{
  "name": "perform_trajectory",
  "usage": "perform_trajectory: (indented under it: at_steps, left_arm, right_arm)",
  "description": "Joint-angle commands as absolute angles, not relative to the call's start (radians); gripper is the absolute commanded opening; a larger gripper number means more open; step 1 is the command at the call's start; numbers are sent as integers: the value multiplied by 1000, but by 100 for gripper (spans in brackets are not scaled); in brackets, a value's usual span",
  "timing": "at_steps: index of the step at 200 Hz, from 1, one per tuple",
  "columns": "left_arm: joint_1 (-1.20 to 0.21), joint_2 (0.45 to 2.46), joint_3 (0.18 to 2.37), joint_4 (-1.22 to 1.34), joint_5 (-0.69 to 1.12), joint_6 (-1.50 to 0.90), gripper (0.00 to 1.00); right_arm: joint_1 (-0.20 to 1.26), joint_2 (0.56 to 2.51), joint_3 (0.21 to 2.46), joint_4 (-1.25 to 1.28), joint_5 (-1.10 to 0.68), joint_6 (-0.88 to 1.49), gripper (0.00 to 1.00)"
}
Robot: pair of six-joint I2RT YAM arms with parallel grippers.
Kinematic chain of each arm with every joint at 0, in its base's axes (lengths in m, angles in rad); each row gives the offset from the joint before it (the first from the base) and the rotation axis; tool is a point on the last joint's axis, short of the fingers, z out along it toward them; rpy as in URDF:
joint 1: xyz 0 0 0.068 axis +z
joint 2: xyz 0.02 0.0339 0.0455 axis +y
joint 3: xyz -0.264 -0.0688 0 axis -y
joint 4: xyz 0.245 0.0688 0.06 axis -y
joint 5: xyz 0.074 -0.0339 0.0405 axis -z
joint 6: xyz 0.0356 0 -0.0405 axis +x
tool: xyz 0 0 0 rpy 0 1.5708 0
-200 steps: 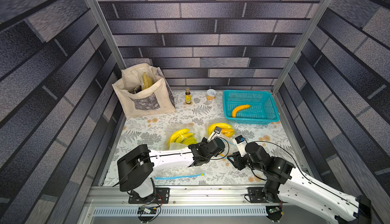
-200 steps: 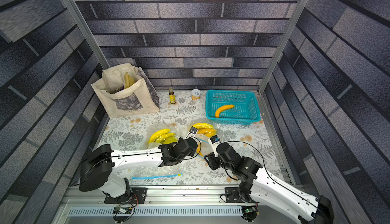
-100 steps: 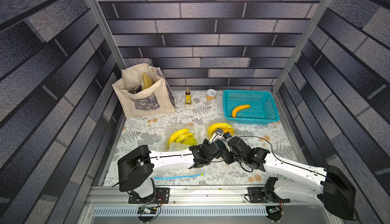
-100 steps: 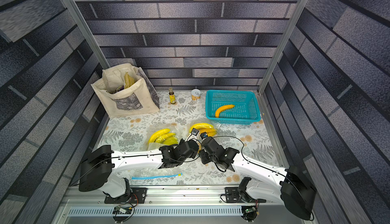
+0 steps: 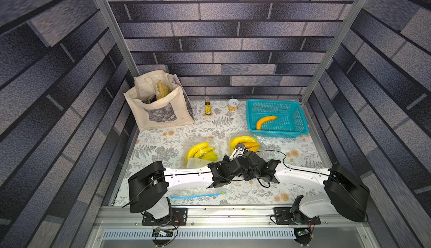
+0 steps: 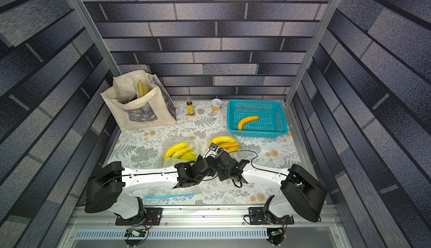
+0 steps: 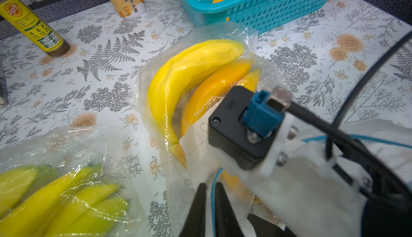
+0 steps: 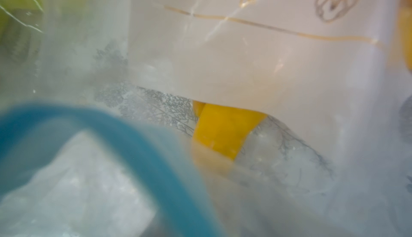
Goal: Open the zip-top bag and take out the banana
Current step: Pick up the banana from the zipper food storage bag.
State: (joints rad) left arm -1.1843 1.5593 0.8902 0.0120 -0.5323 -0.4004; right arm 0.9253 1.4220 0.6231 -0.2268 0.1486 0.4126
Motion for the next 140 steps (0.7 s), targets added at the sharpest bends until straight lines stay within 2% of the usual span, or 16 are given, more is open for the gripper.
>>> perform_trajectory:
  at_steps: [1, 20, 65, 91, 140]
  left_arm:
    - [-1193, 1524, 875, 33, -539, -422, 11]
    - [-1193, 1519, 862, 35, -544, -429, 12]
    - [-1193, 1521, 850, 19, -565, -432, 12]
    - [-1202, 1532, 848, 2, -580, -434, 12]
    - [-1236, 1549, 850, -5, -613, -414, 12]
  right_arm:
    - [933, 1475, 650, -236, 143, 421, 37]
    - [932, 1475, 644, -238, 125, 419, 30]
    - [934, 1416, 661, -290, 70, 399, 6]
    - [932, 1342, 684, -342, -14, 385, 6]
    - [903, 1231, 730, -479, -57, 333, 6]
